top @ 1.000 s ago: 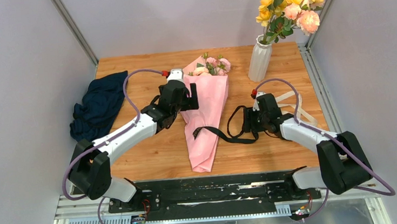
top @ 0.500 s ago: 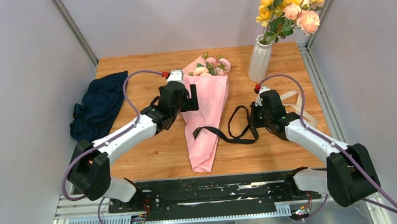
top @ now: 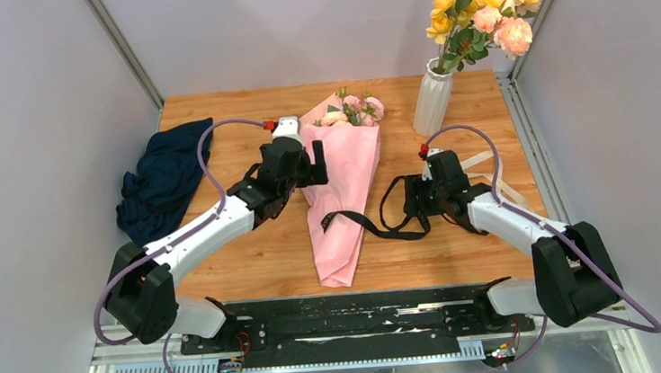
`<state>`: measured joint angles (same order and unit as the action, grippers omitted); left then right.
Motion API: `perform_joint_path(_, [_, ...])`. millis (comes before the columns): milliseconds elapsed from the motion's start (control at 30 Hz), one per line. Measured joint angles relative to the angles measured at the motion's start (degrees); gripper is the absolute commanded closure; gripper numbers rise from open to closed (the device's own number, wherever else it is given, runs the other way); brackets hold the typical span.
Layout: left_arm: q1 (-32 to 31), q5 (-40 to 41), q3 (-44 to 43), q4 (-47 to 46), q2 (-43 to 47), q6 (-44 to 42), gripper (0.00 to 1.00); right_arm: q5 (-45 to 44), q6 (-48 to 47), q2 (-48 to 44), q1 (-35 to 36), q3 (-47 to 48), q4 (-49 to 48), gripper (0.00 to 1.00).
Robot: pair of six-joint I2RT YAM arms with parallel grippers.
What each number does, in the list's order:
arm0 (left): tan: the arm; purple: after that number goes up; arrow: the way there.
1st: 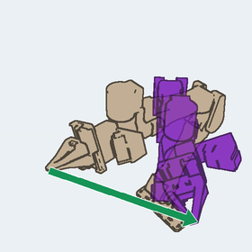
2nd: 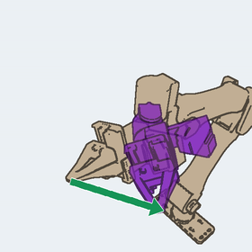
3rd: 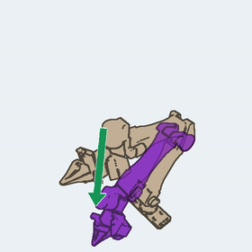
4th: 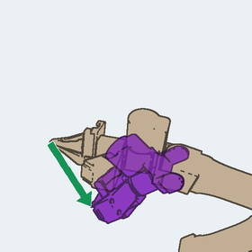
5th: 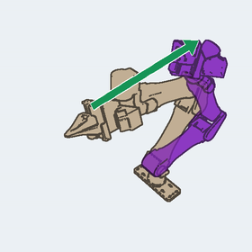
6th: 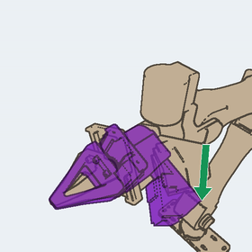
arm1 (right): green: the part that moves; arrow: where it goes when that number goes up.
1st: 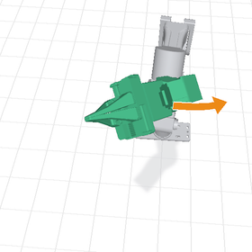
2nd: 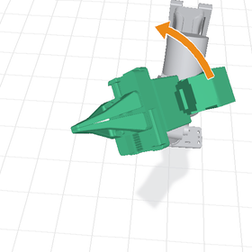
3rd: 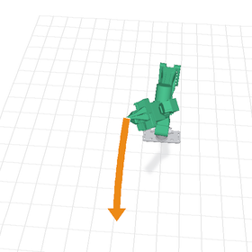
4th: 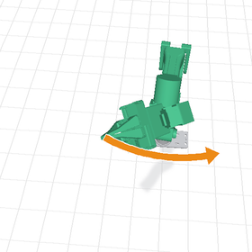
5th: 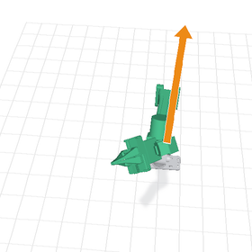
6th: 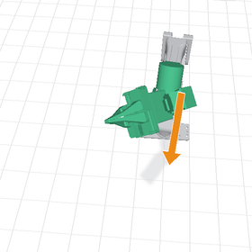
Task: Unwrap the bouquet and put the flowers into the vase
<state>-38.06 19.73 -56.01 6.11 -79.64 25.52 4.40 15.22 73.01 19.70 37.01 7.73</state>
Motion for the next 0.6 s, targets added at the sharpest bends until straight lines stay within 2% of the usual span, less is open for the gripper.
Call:
perform_joint_path(167, [0.00, 0.00, 0.52, -0.02, 0.81, 0.02, 0.00, 0.07, 0.00, 2.08, 0.00, -0.17, -0.52, 0.35])
perform_joint_path(267, [0.00, -0.04, 1.14, -0.13, 1.05, 0.02, 0.00, 0.07, 0.02, 4.39, 0.00, -0.17, -0.96, 0.43])
perform_joint_path(300, [0.00, -0.04, 1.40, -0.13, 1.16, 0.04, 0.00, 0.07, 0.07, 4.94, 0.00, -0.17, -0.96, 0.52])
perform_joint_path(400, [0.00, -0.11, 2.05, -0.15, 1.31, 0.20, 0.00, 0.07, 0.13, 6.25, 0.00, -0.20, -0.96, 0.93])
perform_joint_path(433, [0.00, -0.15, 2.21, -0.09, 1.38, 0.22, 0.00, 0.04, 0.24, 6.29, 0.00, -0.20, -1.01, 1.00])
perform_joint_path(600, [0.00, -0.22, 2.45, -0.07, 1.66, 0.22, 0.00, -0.61, 0.74, 5.11, 0.00, -0.20, -0.22, 1.00])
